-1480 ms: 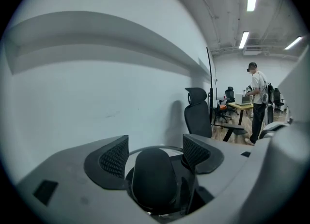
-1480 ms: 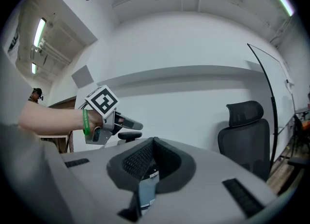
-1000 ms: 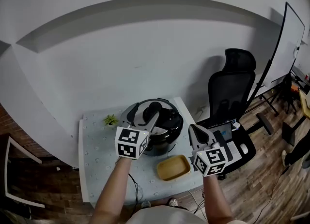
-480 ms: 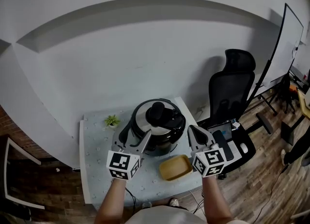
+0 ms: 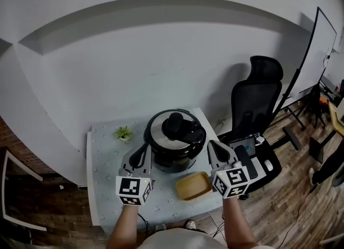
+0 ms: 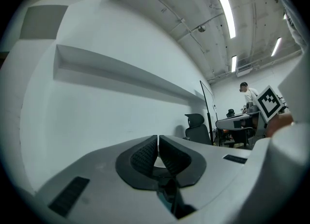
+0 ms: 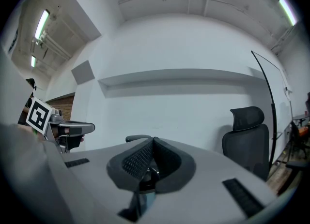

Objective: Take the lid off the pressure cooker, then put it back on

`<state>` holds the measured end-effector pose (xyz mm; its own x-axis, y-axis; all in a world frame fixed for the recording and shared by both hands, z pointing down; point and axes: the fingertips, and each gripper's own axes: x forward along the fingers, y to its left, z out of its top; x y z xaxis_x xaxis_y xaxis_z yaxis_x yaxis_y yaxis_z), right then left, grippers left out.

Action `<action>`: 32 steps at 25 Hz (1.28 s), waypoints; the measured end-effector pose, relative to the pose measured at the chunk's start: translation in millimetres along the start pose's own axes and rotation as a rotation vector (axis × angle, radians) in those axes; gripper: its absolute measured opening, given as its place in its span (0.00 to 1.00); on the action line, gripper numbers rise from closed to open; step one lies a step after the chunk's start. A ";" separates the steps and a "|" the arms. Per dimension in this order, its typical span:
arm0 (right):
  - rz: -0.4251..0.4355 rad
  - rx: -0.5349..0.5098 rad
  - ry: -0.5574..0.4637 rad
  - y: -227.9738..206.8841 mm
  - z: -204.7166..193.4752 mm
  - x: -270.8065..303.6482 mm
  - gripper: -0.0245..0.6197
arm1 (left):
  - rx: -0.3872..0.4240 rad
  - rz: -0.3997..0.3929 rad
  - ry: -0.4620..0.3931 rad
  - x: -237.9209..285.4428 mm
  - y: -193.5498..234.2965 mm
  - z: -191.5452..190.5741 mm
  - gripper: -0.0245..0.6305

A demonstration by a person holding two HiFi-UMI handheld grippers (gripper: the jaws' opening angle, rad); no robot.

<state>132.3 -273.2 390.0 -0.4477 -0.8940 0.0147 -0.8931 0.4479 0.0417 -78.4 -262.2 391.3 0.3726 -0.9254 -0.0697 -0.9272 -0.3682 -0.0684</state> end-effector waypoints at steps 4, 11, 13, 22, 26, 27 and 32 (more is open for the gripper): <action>-0.003 0.000 -0.001 0.5 -1.0 -0.7 0.04 | -0.013 -0.007 0.002 -1.2 0.6 -1.9 0.06; 0.004 -0.006 -0.015 3.2 -1.3 -0.8 0.04 | -0.015 -0.001 0.028 0.5 -2.5 -9.4 0.06; 0.006 -0.009 -0.028 4.7 0.6 -1.3 0.04 | -0.015 -0.001 0.032 0.5 -3.0 -11.2 0.06; 0.008 -0.008 -0.038 4.8 2.0 -2.2 0.04 | -0.026 -0.009 0.045 1.4 -4.1 -14.3 0.06; 0.007 -0.006 -0.037 4.2 1.2 -1.7 0.04 | -0.034 -0.010 0.050 2.4 -2.3 -16.6 0.06; 0.007 -0.006 -0.036 4.0 1.3 -1.8 0.04 | -0.035 -0.010 0.051 2.5 -2.0 -16.6 0.06; 0.007 -0.004 -0.034 2.7 0.9 -2.0 0.04 | -0.035 -0.011 0.054 3.4 -1.6 -16.2 0.06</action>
<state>130.8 -270.2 389.2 -0.4551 -0.8902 -0.0188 -0.8898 0.4540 0.0460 -76.2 -266.2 407.3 0.3809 -0.9245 -0.0152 -0.9243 -0.3803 -0.0336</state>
